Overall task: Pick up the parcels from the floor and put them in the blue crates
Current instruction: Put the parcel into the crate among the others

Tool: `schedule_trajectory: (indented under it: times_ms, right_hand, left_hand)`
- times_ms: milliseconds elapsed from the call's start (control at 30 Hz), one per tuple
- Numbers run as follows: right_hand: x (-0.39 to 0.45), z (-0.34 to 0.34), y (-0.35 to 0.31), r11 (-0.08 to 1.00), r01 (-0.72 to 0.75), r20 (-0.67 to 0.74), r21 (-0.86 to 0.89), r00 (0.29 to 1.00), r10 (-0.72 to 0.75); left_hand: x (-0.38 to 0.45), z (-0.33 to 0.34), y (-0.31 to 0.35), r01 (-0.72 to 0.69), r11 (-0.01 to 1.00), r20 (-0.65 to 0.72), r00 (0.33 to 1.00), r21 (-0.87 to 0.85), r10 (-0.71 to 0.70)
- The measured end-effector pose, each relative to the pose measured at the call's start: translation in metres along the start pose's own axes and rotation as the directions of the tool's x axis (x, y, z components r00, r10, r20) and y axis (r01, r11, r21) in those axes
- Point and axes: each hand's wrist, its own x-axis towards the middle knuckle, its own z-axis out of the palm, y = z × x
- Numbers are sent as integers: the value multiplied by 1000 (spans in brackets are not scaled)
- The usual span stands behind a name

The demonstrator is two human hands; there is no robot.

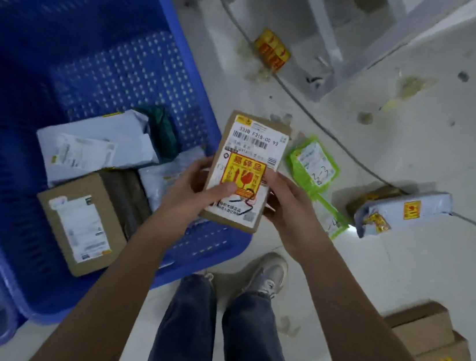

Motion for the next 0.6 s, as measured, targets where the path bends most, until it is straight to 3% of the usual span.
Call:
schedule_trajectory:
  times_ms: [100,233,333,467,600]
  right_hand:
    - [11,37,6,996,-14,112,-86,993,23]
    - [40,77,18,946,-102,190,-309,968,166]
    - [68,101,40,879,-158,163,-450,953,255]
    - [104,115,85,835,-222,44,-503,959,281]
    - [132,125,131,797,-165,67,-581,966,249]
  left_hand:
    - [-7,-44,-10,40,999,-57,998,-32,-41]
    - [1,-95,-26,124,988,-89,987,-87,-131]
    - [22,-121,-54,217,967,-115,966,-131,-232]
    - [48,-125,-94,286,951,-172,937,-119,-303]
    - [68,-123,-133,373,922,-314,868,-101,-386]
